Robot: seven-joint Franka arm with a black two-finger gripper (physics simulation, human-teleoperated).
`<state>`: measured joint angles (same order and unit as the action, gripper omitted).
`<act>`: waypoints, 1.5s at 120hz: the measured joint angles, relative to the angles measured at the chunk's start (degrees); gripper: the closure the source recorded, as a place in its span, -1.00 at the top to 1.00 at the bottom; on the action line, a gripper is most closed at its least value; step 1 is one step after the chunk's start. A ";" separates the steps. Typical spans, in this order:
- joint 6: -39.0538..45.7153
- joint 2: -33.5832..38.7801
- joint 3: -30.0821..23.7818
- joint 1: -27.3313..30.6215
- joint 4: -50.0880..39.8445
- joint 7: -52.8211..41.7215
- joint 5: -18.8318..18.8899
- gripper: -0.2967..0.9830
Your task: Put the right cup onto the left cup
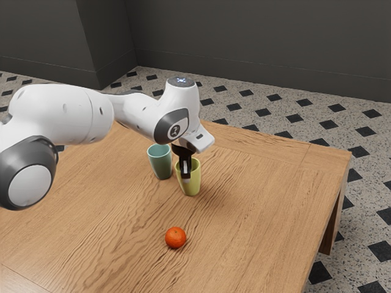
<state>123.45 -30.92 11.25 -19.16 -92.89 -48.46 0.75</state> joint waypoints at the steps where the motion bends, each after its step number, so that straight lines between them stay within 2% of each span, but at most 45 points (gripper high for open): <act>1: -0.02 0.00 0.00 0.03 0.01 0.01 0.00 -0.59; 17: -0.59 0.52 0.03 0.16 0.05 0.20 0.47 -0.64; 59: -5.31 9.68 0.26 1.32 -0.03 0.78 2.48 -0.68; 81: -8.12 11.76 0.42 3.59 1.25 1.02 4.00 -0.69; 113: -11.68 11.13 0.19 8.01 3.53 0.80 6.31 -0.69; 180: -12.47 3.74 -0.25 7.78 10.05 -0.99 6.59 -0.69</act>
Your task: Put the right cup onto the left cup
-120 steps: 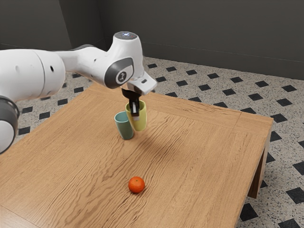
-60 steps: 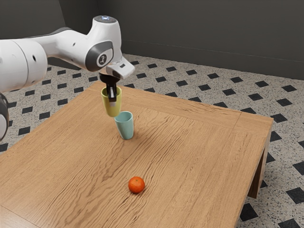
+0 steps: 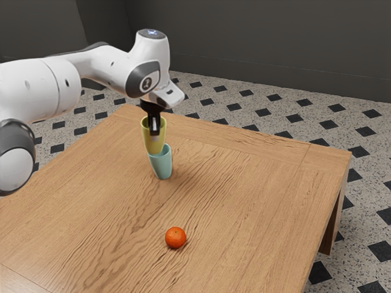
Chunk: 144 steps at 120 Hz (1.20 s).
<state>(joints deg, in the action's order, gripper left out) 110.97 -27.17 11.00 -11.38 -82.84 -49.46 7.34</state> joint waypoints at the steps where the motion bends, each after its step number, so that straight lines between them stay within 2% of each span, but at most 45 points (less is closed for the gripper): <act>1: 0.00 -0.08 0.00 0.01 0.08 -0.02 0.00 -0.69; 78: 0.39 -4.06 -0.72 1.08 2.31 -1.11 -0.32 -0.69; 98: -0.10 -3.67 -0.85 1.48 2.96 -1.71 -0.57 -0.12; 109: -0.71 -2.78 -1.15 1.52 3.38 -2.00 -0.57 0.11; 125: -2.02 -0.45 -1.25 1.05 3.16 -2.33 -0.44 0.31; 144: -4.10 3.20 -1.41 0.20 2.46 -2.62 -0.94 0.43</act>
<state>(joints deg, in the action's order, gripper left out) 106.88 -23.98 9.58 -11.18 -80.38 -52.08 6.40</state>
